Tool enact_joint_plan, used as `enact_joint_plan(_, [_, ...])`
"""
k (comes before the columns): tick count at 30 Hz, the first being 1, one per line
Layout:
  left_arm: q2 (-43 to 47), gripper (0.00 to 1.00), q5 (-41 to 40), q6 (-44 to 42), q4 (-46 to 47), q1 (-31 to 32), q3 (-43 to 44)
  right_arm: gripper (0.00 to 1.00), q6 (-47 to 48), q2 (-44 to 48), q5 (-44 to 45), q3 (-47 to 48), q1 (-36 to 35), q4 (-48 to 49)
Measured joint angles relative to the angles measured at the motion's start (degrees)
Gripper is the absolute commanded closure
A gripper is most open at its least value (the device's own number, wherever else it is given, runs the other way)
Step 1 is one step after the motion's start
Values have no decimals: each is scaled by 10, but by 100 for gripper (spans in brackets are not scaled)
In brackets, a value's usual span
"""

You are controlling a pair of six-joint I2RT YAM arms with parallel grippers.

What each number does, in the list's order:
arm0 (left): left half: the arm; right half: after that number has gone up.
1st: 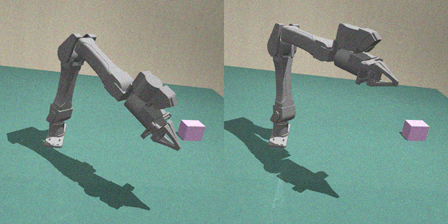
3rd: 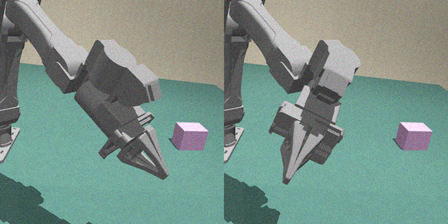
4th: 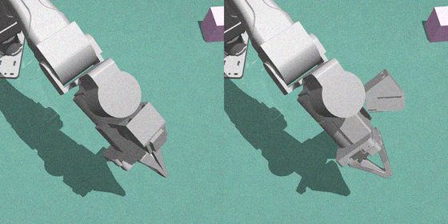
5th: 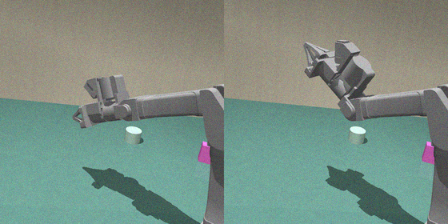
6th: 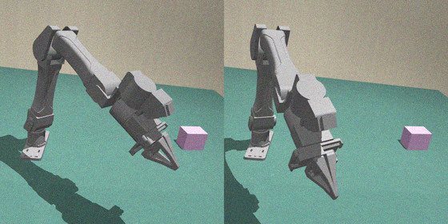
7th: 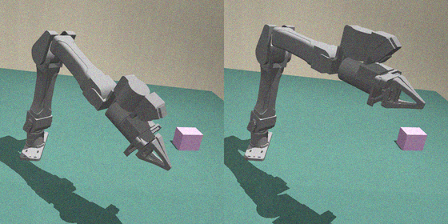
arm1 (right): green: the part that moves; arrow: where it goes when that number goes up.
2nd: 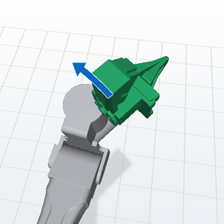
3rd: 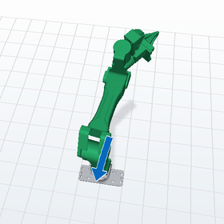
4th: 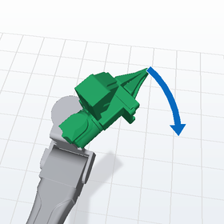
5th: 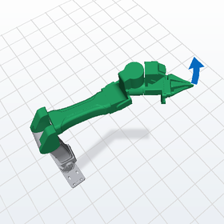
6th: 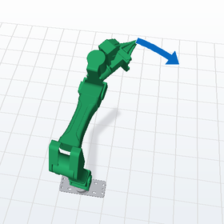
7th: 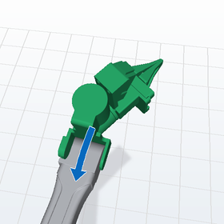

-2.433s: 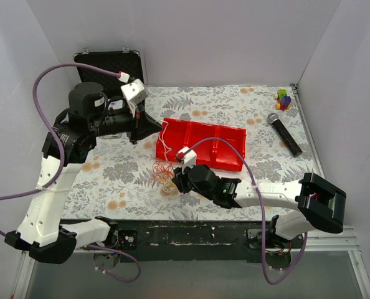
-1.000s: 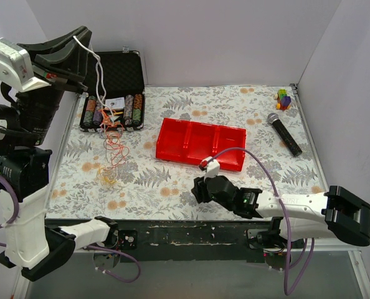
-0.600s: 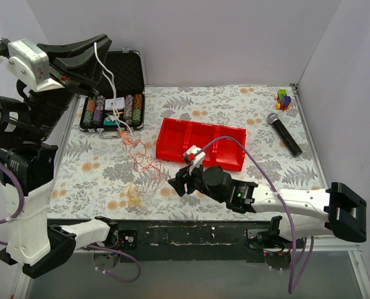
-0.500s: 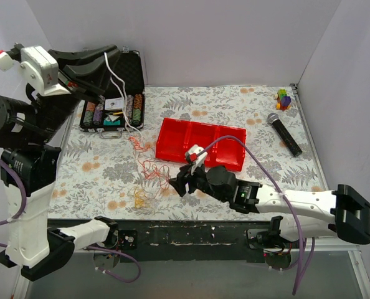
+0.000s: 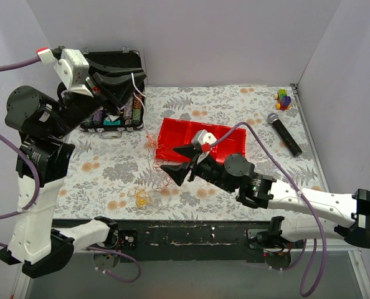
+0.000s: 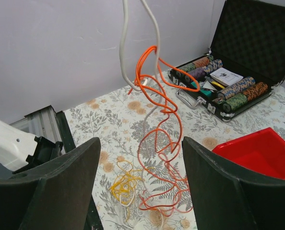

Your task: Untangle the cables

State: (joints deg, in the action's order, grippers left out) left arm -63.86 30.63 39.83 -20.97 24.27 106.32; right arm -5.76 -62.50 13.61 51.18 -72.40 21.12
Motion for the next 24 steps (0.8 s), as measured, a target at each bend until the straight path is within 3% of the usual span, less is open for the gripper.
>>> enact_joint_plan(16, [-2,88,28,24,-5,0,11,28,54,-86,13,50,0,7])
enact_joint_plan(19, [-1,88,33,26,-6,0,12,37,64,-103,15,68,0,17])
enact_joint_plan(24, [0,89,37,25,-11,0,12,61,71,-121,15,76,0,20])
